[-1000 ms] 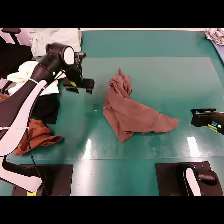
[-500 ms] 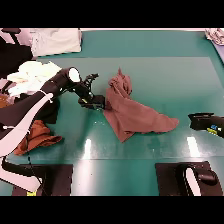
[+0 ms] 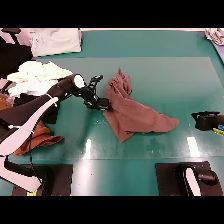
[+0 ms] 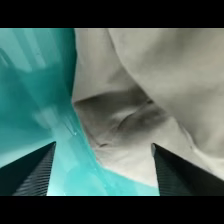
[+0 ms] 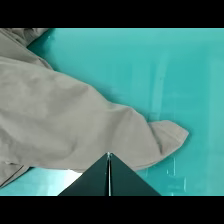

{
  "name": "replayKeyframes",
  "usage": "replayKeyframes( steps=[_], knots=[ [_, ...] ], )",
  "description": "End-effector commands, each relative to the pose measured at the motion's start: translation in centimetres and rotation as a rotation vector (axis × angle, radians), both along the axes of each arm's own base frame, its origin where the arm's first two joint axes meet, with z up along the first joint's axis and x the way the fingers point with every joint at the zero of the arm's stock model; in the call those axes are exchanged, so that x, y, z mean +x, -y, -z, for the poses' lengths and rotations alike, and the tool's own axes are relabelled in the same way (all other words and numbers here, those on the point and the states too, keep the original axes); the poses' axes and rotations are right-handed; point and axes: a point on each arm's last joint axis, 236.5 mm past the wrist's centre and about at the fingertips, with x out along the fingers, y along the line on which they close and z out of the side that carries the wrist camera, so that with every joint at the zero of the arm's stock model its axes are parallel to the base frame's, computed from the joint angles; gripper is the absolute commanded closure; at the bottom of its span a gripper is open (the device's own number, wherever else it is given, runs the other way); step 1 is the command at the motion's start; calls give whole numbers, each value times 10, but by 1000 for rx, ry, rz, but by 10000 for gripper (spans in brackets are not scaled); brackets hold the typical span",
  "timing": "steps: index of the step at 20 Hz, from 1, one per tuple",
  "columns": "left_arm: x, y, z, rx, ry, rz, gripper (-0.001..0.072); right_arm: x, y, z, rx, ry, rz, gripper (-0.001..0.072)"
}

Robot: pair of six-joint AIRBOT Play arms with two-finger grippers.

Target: Fold the shirts.

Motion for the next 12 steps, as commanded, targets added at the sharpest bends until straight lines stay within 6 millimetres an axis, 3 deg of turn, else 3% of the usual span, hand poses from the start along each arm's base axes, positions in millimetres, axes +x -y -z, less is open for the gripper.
replayKeyframes(
  steps=[1,2,3,5,6,8,10,12],
  knots=[
    [-1,1,5,2,0,7,67,-5,-2,2,7,-23,-4,694],
    [-3,4,4,-13,1,26,302,-5,-2,2,7,-24,-4,694],
    [-3,9,1,-37,8,42,489,-5,-2,3,7,-26,-4,694],
    [0,20,-6,-90,10,16,533,-6,0,4,0,-32,-2,694],
    [1,24,-10,-111,9,5,669,-6,0,5,0,-33,-1,694],
    [-3,26,-20,-128,9,28,677,-8,-1,14,6,-87,-10,671],
    [-22,16,-29,-89,-19,92,677,-19,-6,37,32,-239,-41,411],
    [-35,-5,-44,-11,-15,130,677,-26,-8,58,58,-383,-65,378]
  ],
)
